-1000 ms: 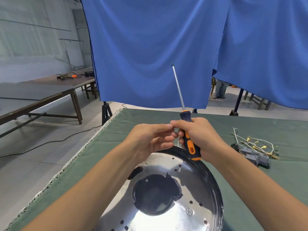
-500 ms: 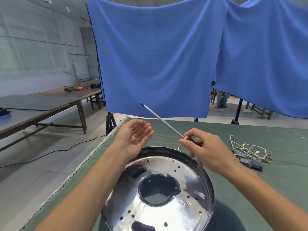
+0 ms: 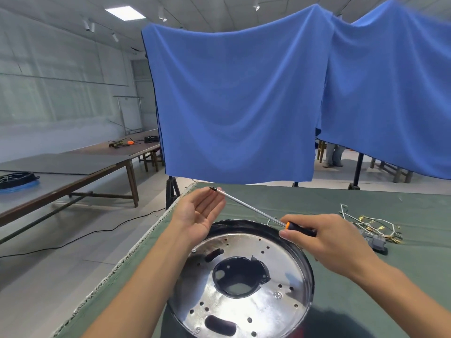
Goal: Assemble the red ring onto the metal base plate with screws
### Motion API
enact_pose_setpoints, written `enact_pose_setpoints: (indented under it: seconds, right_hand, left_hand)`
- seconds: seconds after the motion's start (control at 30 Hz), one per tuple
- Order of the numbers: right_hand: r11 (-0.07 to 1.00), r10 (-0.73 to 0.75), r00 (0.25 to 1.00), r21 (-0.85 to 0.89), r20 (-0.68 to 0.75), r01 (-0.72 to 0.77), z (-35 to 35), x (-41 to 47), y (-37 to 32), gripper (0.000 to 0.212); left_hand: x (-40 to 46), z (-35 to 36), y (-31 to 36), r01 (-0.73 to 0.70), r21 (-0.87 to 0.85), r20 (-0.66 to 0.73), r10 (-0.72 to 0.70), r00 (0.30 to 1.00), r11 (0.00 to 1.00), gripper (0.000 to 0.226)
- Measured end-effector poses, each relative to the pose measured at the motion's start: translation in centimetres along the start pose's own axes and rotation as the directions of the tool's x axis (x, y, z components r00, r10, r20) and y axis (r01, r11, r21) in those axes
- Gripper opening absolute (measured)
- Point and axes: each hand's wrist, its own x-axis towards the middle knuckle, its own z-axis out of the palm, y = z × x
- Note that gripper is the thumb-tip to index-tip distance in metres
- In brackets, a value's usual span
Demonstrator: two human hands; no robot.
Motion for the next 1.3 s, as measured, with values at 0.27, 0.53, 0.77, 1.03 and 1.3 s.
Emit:
enact_pose_setpoints:
  seconds: [0.27, 0.53, 0.77, 1.03, 1.3]
  right_hand:
    - [0.999, 0.044, 0.998, -0.002, 0.04, -0.044, -0.8, -0.4, 1.0, 0.024]
    - [0.902, 0.07, 0.953, 0.391, 0.294, -0.186, -1.9, -0.2, 1.9, 0.018]
    - [0.775, 0.081, 0.927, 0.562, 0.367, -0.29, -1.3, -0.2, 2.5, 0.025]
    - [0.703, 0.143, 0.935, 0.632, 0.323, -0.326, -0.4, -0.2, 3.4, 0.021]
    - [0.66, 0.26, 0.938, 0.666, 0.231, -0.347, 0.6, -0.5, 4.6, 0.016]
  left_hand:
    - [-0.1, 0.3, -0.4, -0.037, 0.079, 0.038, 0.034, 0.999, 0.996, 0.014]
    - [0.3, 0.0, -1.2, -0.114, 0.173, 0.099, 0.098, 0.99, 0.978, 0.012]
    - [0.9, 0.7, -2.1, -0.127, 0.208, 0.102, 0.107, 0.989, 0.97, 0.013]
    - [1.1, 2.0, -2.5, -0.022, 0.255, 0.044, 0.011, 0.999, 0.967, 0.027]
    - [5.8, 0.4, -1.9, -0.139, 0.861, 0.102, -0.101, 0.99, -0.49, 0.032]
